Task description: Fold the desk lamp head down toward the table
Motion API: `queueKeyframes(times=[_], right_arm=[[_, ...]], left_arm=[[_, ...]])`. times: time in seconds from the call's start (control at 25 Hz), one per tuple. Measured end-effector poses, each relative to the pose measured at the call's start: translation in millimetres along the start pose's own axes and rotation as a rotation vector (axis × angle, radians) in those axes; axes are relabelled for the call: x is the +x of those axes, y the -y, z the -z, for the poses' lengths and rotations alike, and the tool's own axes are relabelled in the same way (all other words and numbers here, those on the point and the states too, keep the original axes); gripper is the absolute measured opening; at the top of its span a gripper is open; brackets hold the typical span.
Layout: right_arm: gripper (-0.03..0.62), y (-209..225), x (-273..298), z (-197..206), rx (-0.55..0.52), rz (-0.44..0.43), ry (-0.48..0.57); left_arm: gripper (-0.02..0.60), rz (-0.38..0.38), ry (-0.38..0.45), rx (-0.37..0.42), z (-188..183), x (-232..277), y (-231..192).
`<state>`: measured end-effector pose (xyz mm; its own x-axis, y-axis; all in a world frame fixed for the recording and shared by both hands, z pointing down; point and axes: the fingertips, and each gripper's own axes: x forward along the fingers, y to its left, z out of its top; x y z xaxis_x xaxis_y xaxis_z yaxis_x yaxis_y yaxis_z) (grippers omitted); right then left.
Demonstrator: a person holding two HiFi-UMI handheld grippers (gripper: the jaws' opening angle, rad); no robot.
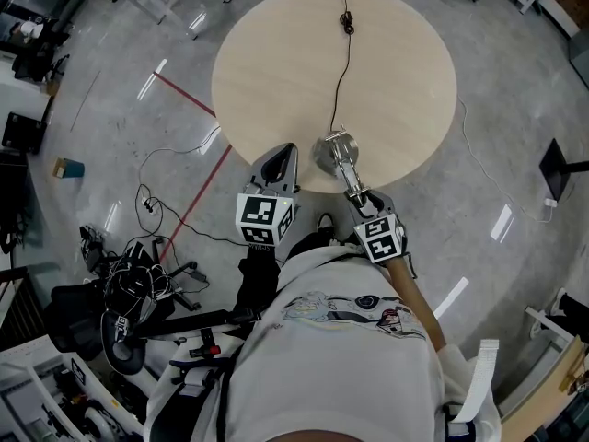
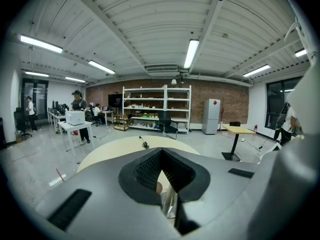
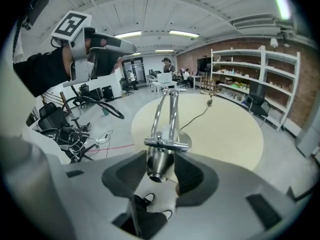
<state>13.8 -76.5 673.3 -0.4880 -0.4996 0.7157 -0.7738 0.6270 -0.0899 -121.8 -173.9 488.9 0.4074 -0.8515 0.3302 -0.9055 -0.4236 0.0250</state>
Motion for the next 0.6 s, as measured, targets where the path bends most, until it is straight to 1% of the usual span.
queueKeyframes(times=[0.32, 0.6], right_arm=[[0.181, 0, 10, 6, -0.015, -0.012, -0.038], [0.181, 10, 19, 8, -0.027, -0.025, -0.061]], left_arm=[[0.0, -0.003, -0.002, 0.003, -1, -1, -3], [0.0, -0.015, -0.003, 0.007, -4, 7, -5]])
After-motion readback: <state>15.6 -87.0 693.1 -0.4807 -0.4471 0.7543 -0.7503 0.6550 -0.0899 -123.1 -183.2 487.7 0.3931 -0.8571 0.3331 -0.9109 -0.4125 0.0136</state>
